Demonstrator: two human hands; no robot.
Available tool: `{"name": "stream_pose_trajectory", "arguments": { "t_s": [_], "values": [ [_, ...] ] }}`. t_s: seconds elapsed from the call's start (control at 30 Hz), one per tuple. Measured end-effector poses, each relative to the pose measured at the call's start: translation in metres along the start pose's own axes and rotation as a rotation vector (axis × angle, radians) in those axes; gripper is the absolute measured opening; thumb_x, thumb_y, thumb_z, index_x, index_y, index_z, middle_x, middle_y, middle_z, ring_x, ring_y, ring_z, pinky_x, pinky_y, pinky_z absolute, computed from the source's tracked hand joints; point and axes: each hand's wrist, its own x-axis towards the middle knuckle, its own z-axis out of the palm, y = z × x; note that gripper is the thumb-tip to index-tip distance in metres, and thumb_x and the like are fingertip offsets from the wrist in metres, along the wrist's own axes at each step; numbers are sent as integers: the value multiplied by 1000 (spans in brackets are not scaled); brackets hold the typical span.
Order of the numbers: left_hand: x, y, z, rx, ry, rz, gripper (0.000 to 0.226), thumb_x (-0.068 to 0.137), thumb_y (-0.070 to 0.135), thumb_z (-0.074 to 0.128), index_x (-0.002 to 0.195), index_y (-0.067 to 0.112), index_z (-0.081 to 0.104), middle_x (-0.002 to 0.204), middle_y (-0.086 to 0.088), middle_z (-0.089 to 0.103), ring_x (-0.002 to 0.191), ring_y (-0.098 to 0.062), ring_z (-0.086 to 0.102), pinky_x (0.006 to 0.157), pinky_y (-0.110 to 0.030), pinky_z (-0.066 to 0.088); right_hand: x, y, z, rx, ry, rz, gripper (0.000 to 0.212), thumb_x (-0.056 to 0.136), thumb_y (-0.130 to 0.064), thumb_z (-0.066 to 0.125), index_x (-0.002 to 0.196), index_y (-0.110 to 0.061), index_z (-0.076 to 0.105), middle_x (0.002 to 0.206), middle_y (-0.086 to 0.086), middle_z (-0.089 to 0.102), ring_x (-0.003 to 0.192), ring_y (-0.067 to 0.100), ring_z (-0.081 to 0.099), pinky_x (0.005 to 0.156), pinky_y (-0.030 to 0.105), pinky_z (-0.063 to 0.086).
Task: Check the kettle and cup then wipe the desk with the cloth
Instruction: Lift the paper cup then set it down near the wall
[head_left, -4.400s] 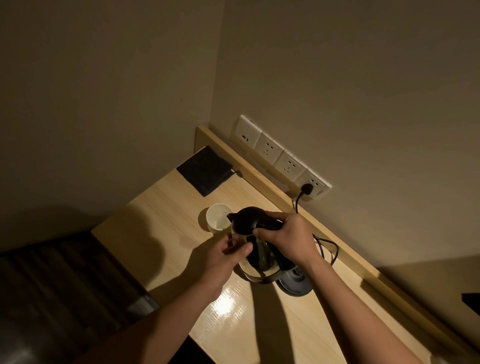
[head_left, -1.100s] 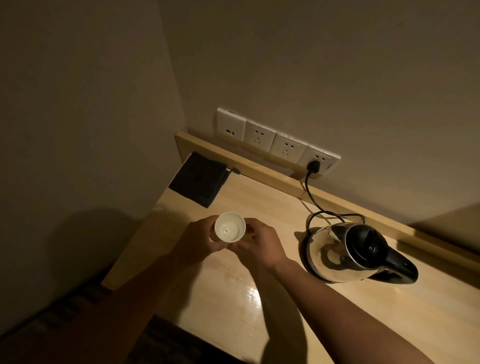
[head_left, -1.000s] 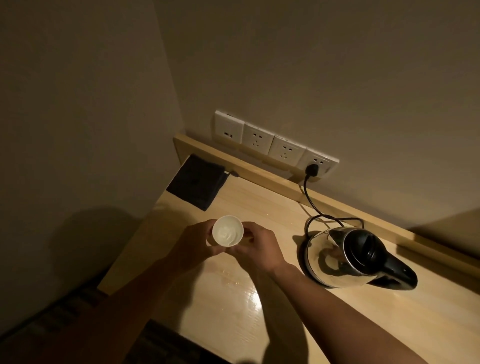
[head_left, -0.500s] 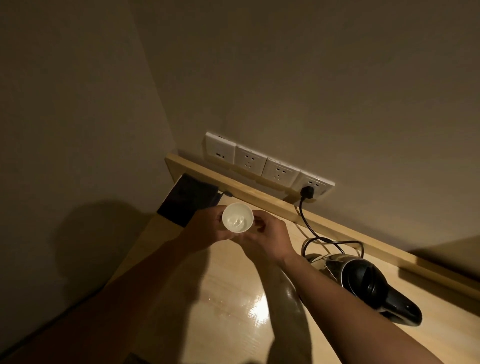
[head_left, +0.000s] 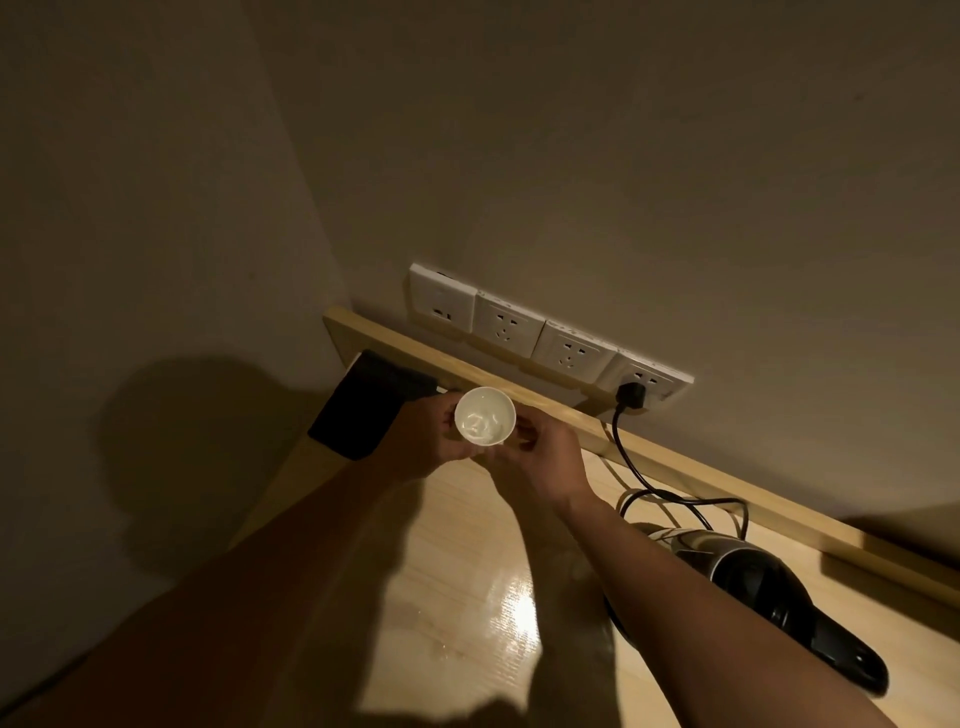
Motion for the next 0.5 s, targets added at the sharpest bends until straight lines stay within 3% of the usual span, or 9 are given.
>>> {"name": "stream_pose_trajectory", "arguments": {
  "t_s": [0.13,0.3,0.4,0.5],
  "values": [
    [0,2,3,8,-10,-42,69,79,13,90,138,-6,59,133,-22,69,122,-35,67,103,-47,57,2,5,2,-8,-1,14,63,80,-22,91,137,-23,65,122,-14,67,112,9,63,90,18,49],
    [-9,1,8,57,36,-206,55,84,20,86,132,4,64,126,-15,72,118,-31,66,101,-38,53,-8,1,0,11,-21,71,72,82,-22,90,145,-17,56,140,2,66,126,22,60,105,38,51],
    [-36,-6,2,107,68,-329,59,94,24,75,145,3,53,140,-19,62,131,-36,57,109,-44,47,-43,0,6,4,-23,149,82,86,-35,86,154,-17,45,152,6,56,136,26,54,110,41,48],
    [-57,-16,-11,181,116,-303,62,96,21,72,149,-1,48,146,-24,55,135,-40,53,113,-48,43,-97,1,18,-19,-63,168,97,79,-63,78,159,-29,37,159,-4,48,142,19,48,112,39,46]
  ]
}}
